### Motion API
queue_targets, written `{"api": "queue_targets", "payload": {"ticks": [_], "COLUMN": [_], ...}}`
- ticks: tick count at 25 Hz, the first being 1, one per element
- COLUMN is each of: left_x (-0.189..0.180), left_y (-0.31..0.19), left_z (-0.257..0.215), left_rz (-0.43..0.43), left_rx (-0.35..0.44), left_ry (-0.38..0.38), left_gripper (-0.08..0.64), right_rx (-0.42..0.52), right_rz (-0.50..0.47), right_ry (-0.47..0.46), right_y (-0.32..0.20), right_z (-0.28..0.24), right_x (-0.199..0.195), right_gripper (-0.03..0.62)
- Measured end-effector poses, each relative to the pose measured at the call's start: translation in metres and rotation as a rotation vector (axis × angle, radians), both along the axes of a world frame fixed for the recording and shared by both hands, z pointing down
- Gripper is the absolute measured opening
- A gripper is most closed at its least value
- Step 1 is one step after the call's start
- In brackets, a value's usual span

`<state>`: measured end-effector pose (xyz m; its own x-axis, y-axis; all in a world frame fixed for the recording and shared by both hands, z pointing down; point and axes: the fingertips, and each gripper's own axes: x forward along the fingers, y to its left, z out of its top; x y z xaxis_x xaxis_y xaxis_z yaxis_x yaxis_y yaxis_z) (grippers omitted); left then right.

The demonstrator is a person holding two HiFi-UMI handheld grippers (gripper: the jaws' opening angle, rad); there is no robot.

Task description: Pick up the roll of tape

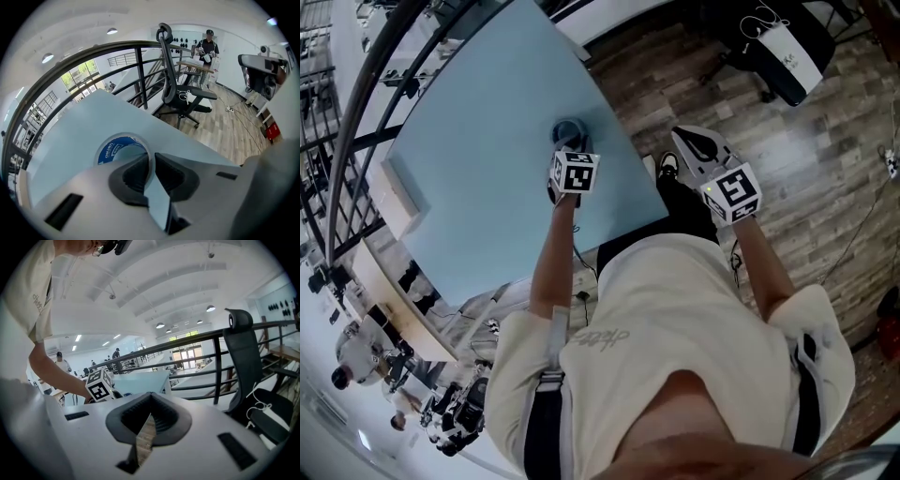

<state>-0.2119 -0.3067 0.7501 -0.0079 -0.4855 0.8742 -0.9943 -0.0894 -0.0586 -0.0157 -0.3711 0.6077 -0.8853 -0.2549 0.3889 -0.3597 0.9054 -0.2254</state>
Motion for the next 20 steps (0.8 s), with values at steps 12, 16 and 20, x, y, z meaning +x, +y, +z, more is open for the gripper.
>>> {"api": "queue_targets", "payload": {"ticks": [12, 16, 20], "left_x": [-0.012, -0.017, -0.023], "left_y": [0.027, 0.033, 0.043], "left_z": [-0.079, -0.118, -0.153], "left_rz": [-0.166, -0.214, -0.229], "left_rx": [0.190, 0.273, 0.347], "left_ry": [0.083, 0.099, 0.105], "left_gripper": [0.057, 0.055, 0.057], "right_rx": [0.092, 0.126, 0.111], "right_rz": [-0.085, -0.120, -0.115], "right_ry": [0.031, 0.016, -0.037], "right_y": [0.029, 0.034, 0.036], "right_z": [-0.024, -0.045, -0.067], "right_x": [-0.025, -0.034, -0.044], "right_gripper": [0.006, 0.006, 0.006]}}
